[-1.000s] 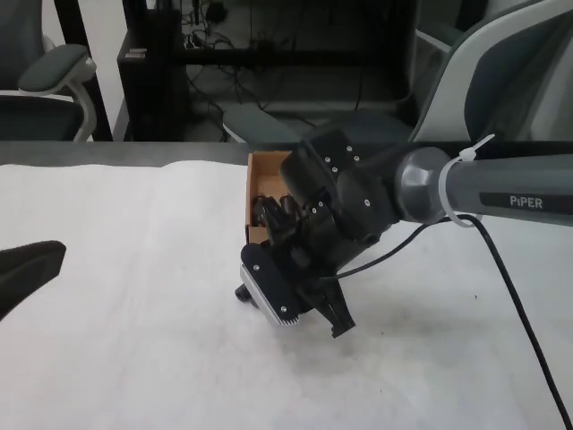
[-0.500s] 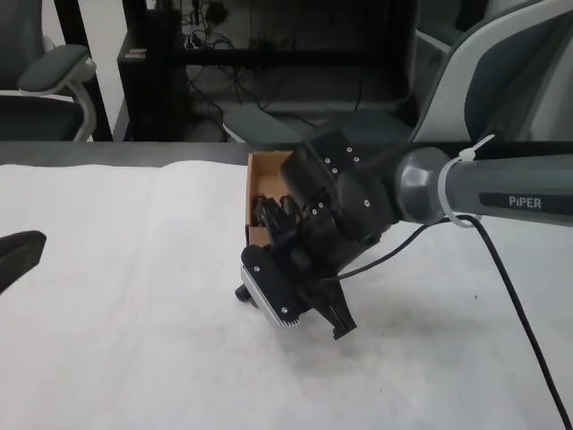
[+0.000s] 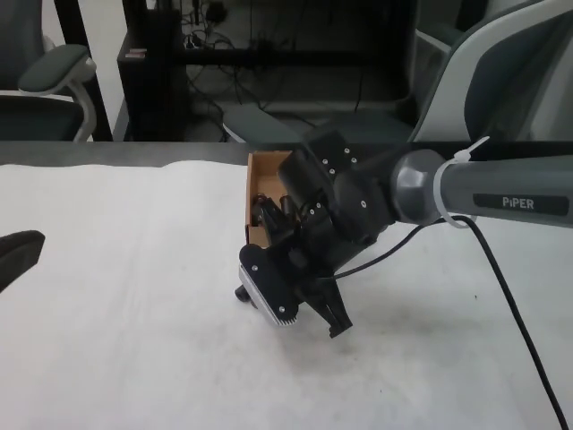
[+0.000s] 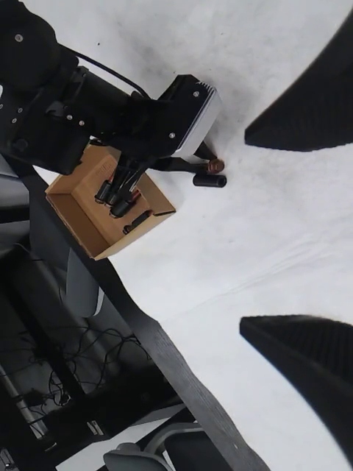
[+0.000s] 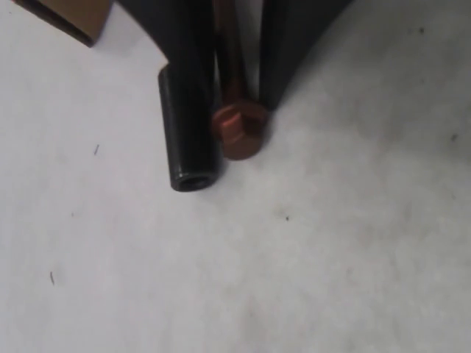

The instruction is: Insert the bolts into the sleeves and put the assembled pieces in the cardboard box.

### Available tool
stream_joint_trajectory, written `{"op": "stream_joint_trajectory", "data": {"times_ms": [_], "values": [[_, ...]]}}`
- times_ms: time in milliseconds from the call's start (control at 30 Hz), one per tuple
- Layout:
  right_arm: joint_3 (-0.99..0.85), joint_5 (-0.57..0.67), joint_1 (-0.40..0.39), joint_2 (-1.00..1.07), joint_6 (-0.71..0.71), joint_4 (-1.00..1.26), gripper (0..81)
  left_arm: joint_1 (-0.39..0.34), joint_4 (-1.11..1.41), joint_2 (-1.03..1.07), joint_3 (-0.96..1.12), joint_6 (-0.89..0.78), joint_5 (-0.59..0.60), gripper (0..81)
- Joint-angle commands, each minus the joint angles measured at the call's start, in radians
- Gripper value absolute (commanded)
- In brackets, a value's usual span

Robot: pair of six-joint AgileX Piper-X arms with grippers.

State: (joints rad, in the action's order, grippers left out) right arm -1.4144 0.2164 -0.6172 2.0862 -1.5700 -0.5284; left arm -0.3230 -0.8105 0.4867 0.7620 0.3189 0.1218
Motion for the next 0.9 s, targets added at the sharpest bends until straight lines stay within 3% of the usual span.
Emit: {"op": "stream_joint_trajectory", "data": {"times_ms": [0, 267, 333, 400, 600, 867], "values": [[0.006, 0.010, 0.006, 0.042, -0.008, -0.022, 23.1, 0.000, 0.001, -0.006, 0.002, 0.002, -0.009, 64.0], [0.006, 0.007, 0.006, 0.056, -0.008, -0.019, 22.5, 0.000, -0.015, -0.006, 0.002, 0.002, -0.035, 64.0], [0.001, 0.007, 0.006, 0.056, -0.008, -0.018, 15.0, 0.000, -0.015, -0.006, 0.002, 0.002, -0.055, 64.0], [-0.008, 0.007, 0.006, 0.054, 0.008, -0.018, 0.1, 0.000, -0.015, -0.006, 0.002, 0.002, -0.054, 64.0], [-0.022, 0.007, 0.006, 0.025, 0.084, -0.015, 0.6, 0.000, -0.015, -0.006, 0.002, 0.002, -0.054, 64.0], [-0.020, 0.057, 0.006, -0.086, 0.305, -0.072, 0.6, 0.000, -0.015, -0.006, 0.002, 0.002, -0.043, 64.0]]}}
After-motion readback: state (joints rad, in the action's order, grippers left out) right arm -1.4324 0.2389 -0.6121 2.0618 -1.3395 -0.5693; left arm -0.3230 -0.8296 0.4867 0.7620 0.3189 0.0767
